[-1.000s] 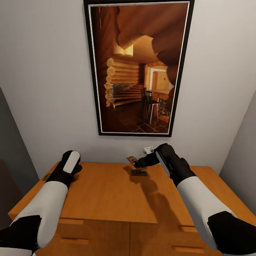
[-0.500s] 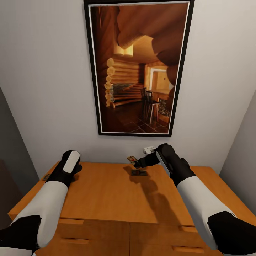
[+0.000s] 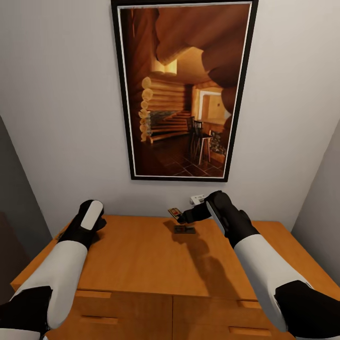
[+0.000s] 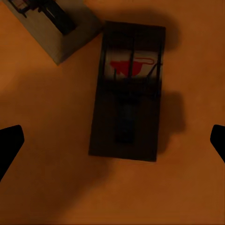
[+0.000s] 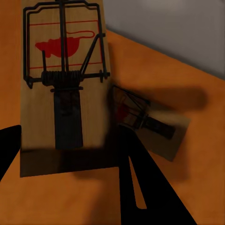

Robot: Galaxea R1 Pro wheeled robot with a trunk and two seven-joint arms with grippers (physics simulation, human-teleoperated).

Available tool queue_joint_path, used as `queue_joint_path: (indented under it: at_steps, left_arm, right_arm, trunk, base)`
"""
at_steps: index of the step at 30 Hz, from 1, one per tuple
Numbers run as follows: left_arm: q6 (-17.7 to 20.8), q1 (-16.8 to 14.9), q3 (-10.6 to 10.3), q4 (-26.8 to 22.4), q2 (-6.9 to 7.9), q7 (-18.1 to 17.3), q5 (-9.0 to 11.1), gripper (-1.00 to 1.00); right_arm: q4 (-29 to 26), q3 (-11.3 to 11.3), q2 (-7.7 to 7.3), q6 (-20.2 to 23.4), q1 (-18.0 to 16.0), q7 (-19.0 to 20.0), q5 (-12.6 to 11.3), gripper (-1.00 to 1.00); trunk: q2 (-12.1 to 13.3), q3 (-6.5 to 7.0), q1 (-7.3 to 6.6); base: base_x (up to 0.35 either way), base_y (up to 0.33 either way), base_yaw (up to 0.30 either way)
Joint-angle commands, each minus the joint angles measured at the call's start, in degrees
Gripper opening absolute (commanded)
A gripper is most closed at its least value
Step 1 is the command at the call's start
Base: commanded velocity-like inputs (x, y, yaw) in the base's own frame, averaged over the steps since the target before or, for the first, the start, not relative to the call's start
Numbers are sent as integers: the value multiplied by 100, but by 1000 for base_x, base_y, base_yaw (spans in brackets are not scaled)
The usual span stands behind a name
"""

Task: Take the four mousetraps from the cabinet in the bathroom and place them on the bathroom floor. Make sure all four end up on the same floor surface, and ensure that at least two of them are either under or directly next to the same bathroom sink.

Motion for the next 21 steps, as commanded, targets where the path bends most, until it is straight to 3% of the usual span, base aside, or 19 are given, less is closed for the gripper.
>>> queue_joint_path:
  at_steps: [1,9,12,21]
  left_arm:
    - [31,-4,-1,-9,10,41,41,100]
    - [32,-1,-1,-23,143,25,17,100]
    - [32,-1,-1,-25,146,24,15,100]
    - [32,-3,-1,-26,151,25,19,100]
  right_arm:
    - [-5,5,4,21,-5,2,29,-100]
    - [-88,8,-175,21,-5,16,214,-100]
    - [-95,0,-197,21,-5,22,223,-100]
    - [-314,-20,-468,21,-5,49,168,-100]
  trunk:
    - [-5,-8,0]
    - [-5,-8,0]
    - [-5,-8,0]
    - [-5,-8,0]
  base:
    - [0,0,0]
    - [0,0,0]
    - [0,0,0]
    - [0,0,0]
